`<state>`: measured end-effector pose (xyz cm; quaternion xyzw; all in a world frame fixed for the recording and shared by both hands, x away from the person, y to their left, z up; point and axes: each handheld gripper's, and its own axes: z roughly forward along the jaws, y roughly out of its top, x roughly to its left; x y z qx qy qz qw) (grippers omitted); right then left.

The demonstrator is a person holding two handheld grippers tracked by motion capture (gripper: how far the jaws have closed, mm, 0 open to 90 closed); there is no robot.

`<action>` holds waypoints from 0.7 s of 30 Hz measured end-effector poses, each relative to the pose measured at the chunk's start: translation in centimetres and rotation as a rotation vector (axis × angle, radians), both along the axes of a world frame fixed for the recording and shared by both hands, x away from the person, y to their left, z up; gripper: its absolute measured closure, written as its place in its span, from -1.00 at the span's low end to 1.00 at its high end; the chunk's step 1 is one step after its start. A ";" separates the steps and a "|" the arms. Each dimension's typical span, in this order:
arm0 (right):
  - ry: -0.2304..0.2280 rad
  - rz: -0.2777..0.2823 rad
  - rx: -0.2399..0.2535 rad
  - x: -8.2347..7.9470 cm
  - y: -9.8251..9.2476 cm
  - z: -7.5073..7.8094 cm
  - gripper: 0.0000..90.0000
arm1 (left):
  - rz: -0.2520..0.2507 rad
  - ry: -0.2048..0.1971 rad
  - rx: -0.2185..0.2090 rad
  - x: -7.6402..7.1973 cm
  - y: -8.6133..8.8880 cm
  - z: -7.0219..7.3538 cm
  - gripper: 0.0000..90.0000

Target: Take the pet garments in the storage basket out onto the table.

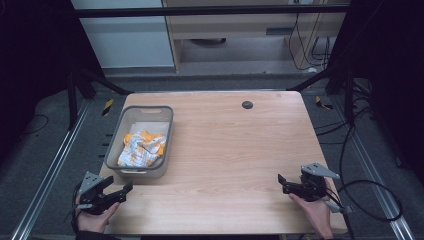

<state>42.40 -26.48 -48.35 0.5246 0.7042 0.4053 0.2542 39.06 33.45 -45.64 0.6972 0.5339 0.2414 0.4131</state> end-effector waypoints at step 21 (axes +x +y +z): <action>-0.009 -0.001 -0.049 0.0 0.4 -0.2 -0.80 | -0.024 -0.047 -0.042 0.3 1.6 4.4 -0.51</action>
